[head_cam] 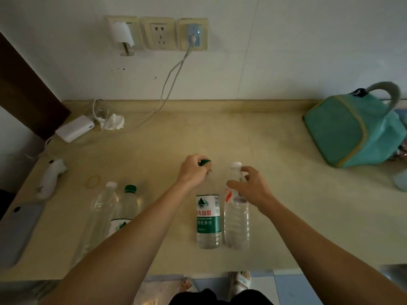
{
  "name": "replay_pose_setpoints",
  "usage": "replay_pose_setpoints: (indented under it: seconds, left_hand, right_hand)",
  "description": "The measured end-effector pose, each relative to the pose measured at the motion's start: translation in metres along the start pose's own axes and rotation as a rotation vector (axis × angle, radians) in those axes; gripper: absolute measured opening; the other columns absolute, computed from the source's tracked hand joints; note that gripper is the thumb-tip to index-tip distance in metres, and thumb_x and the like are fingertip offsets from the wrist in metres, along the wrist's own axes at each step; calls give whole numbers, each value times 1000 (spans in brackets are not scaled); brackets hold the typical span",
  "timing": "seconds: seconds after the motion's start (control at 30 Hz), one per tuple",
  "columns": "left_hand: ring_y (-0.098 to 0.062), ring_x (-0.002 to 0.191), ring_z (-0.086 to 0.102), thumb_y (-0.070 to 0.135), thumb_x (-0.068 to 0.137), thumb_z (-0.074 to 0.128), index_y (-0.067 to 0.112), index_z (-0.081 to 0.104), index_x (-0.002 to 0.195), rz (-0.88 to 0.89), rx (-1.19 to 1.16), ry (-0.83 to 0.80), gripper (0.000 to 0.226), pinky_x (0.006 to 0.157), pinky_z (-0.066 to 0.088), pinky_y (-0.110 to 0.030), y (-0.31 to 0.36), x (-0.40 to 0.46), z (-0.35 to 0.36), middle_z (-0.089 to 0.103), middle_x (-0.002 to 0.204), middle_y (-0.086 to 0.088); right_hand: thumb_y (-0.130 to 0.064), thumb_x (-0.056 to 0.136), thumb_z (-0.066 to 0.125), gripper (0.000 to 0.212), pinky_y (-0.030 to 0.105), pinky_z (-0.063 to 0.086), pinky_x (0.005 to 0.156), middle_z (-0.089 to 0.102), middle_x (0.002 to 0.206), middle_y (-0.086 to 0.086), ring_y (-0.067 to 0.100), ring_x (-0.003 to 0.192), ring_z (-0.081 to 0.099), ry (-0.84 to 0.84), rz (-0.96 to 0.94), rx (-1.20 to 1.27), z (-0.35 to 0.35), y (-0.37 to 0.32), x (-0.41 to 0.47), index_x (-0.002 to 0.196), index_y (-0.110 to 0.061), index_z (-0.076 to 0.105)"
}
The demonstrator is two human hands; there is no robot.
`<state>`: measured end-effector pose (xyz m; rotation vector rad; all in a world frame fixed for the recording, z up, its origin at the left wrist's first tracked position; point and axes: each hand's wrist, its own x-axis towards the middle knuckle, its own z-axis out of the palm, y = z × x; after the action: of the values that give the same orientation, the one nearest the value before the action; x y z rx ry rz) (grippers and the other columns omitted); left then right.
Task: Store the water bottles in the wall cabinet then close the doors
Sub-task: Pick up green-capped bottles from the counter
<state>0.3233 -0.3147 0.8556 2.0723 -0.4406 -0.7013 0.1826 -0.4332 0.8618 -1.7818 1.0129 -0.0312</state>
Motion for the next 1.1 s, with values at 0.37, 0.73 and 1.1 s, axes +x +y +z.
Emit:
replay_pose_setpoints:
  seconds: [0.37,0.73,1.1]
  left_hand:
    - [-3,103,60,18,93,70,17,68,126,349,32,184,33,78,40,3,62,-9,-15,67,118,9]
    - [-6,108,62,5,85,77,12,68,120,541,-13,187,37,96,48,-15,67,-27,-22,66,116,2]
    - [0,120,56,17,88,77,20,58,135,530,-9,114,51,103,45,-15,56,-23,-23,59,131,8]
  right_hand:
    - [-31,75,85,85,36,62,69,47,123,-8,16,105,58,240,-411,4,-39,-5,-6,145,-39,38]
    - [-27,75,86,87,35,52,92,43,129,-11,11,113,50,310,-608,-64,-36,-3,-4,144,-40,34]
    - [-31,78,84,78,34,53,88,37,132,-7,15,115,49,332,-616,-105,-28,13,-7,140,-22,37]
